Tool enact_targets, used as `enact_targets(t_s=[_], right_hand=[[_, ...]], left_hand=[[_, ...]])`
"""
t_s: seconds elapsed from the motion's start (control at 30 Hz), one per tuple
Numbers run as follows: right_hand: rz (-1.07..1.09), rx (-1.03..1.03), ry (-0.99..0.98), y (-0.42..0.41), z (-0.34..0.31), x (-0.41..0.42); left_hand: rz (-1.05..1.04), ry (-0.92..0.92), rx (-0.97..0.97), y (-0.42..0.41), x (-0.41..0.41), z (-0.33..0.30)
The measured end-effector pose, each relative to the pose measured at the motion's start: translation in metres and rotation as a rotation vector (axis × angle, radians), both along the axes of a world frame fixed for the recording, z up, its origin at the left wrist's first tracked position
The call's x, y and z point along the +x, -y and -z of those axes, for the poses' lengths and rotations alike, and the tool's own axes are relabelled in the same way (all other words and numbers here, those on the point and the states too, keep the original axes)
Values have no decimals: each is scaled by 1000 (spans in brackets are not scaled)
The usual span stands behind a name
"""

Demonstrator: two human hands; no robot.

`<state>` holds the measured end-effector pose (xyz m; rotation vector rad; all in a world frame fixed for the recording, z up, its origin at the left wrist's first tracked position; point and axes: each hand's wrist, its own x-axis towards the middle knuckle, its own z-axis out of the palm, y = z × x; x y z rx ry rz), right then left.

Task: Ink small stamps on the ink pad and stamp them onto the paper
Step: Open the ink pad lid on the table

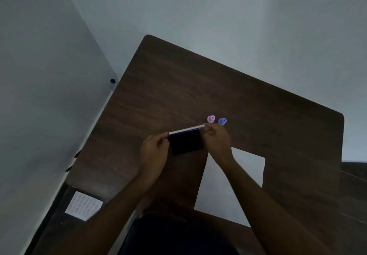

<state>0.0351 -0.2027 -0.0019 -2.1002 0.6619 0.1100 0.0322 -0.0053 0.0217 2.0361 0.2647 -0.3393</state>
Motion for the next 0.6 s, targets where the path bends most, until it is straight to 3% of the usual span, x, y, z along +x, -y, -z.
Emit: enact_targets(t_s=[0.1,0.23,0.6], right_hand=[[73,41,-5,-4,-7,14],[-114,29,-10,-5,-17,30],[-151,-10,-159,-3,-2,57]], left_hand=[[-34,-133,-85,-1,15,0],[-71,-308,-303,1,33,1],[-162,-390,-398,11,53,7]])
